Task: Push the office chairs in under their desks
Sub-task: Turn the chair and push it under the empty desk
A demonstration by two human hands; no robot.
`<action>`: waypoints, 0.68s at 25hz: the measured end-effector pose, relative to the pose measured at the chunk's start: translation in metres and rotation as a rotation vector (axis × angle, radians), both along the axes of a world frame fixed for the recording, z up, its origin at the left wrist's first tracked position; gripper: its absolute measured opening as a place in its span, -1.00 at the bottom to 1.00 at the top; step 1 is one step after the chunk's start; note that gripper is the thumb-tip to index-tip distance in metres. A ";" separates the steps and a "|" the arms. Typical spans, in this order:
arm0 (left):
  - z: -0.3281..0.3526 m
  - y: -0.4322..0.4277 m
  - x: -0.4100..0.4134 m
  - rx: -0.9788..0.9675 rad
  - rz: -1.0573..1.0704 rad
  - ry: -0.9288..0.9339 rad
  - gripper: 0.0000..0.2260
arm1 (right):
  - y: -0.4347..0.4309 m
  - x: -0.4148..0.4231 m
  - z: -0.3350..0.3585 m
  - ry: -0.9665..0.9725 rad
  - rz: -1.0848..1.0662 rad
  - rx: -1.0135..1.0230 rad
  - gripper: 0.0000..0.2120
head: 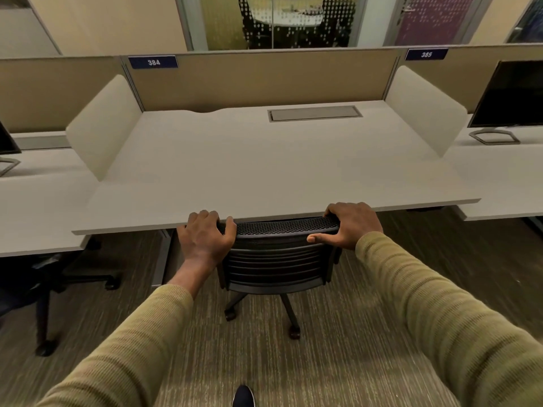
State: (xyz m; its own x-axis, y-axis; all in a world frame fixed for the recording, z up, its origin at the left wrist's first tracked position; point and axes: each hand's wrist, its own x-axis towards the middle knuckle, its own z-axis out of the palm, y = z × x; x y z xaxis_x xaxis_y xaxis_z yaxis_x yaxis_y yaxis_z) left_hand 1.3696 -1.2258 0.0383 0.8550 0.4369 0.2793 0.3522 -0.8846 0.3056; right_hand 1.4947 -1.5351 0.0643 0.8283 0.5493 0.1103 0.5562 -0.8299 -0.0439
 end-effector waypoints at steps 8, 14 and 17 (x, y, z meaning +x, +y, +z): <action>0.002 0.010 0.042 0.004 -0.013 0.003 -0.55 | 0.009 0.039 -0.004 -0.016 -0.023 0.058 -0.06; -0.010 0.002 0.050 0.062 -0.020 -0.007 -0.48 | -0.001 0.057 -0.011 -0.043 -0.008 0.045 -0.13; -0.009 0.000 0.053 0.057 -0.028 0.012 -0.46 | -0.002 0.057 -0.011 -0.038 -0.024 0.022 -0.12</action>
